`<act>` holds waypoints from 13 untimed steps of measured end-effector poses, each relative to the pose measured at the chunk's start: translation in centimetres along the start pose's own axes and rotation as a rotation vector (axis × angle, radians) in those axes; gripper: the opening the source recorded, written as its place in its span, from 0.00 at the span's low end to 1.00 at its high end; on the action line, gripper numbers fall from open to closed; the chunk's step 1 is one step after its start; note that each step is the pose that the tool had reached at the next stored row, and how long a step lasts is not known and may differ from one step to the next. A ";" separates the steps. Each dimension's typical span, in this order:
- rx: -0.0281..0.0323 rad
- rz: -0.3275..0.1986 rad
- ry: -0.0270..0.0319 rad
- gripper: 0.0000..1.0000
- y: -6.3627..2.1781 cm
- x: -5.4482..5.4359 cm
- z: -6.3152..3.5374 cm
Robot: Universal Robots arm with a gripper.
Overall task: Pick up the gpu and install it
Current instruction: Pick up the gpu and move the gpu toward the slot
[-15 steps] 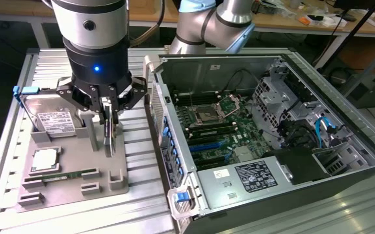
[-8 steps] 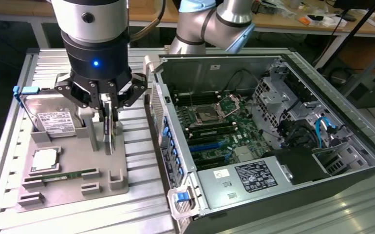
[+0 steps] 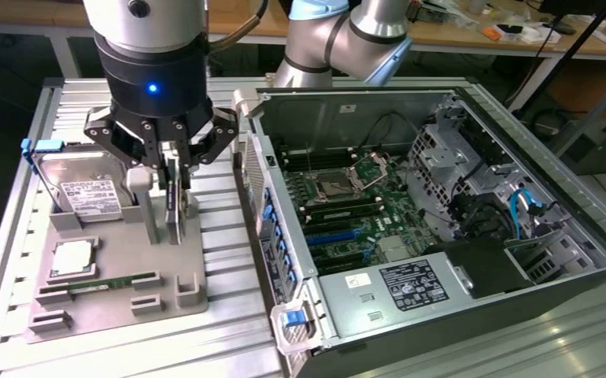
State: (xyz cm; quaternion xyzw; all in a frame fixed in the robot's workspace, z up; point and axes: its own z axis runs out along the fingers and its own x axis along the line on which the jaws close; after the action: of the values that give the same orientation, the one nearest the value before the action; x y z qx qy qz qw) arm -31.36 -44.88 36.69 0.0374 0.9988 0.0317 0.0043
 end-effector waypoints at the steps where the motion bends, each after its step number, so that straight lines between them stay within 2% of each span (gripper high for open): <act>1: 0.0000 0.000 0.0000 0.27 0.01 0.0 -0.13; 7: -0.0001 0.000 -0.0001 0.27 0.07 0.0 -1.05; 13: 0.0000 0.000 0.0000 0.27 0.09 0.0 -1.42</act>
State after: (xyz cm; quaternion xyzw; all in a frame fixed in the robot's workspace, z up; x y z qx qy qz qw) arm -31.35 -44.88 38.11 0.0374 0.9988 0.0317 0.0043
